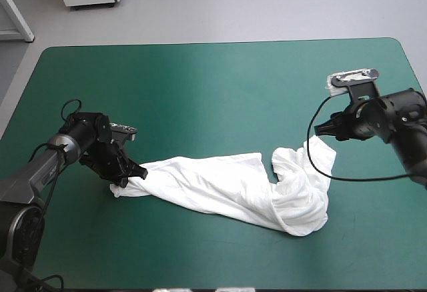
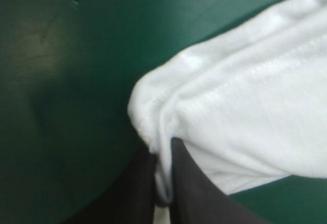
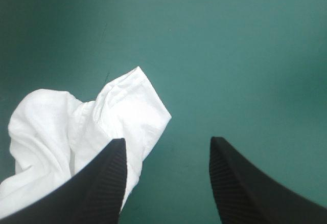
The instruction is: Fold the cloth
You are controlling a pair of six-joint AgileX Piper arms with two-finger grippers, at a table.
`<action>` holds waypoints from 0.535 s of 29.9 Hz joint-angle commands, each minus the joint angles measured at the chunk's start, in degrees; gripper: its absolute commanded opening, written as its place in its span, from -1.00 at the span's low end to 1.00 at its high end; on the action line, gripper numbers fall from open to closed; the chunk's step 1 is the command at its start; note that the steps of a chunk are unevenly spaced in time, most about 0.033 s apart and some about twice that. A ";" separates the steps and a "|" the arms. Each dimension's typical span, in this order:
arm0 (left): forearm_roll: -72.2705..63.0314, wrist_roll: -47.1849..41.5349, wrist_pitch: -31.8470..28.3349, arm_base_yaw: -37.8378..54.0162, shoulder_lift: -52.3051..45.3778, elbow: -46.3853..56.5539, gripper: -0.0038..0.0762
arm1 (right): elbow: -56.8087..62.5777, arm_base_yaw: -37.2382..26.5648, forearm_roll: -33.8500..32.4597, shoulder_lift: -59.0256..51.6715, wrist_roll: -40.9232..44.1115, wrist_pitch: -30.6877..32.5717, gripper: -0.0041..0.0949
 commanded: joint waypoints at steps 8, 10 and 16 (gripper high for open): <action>0.55 -0.67 -2.91 -0.10 0.92 0.45 -0.93 | -1.27 -0.42 1.07 13.78 2.30 -5.16 0.04; -0.21 0.01 -2.91 -0.10 0.92 0.45 -0.93 | -1.27 -1.23 2.07 16.03 2.30 -5.16 0.04; -0.50 0.60 -2.91 -0.10 0.92 0.45 -0.93 | -1.27 -4.35 3.88 20.11 2.30 -5.45 0.04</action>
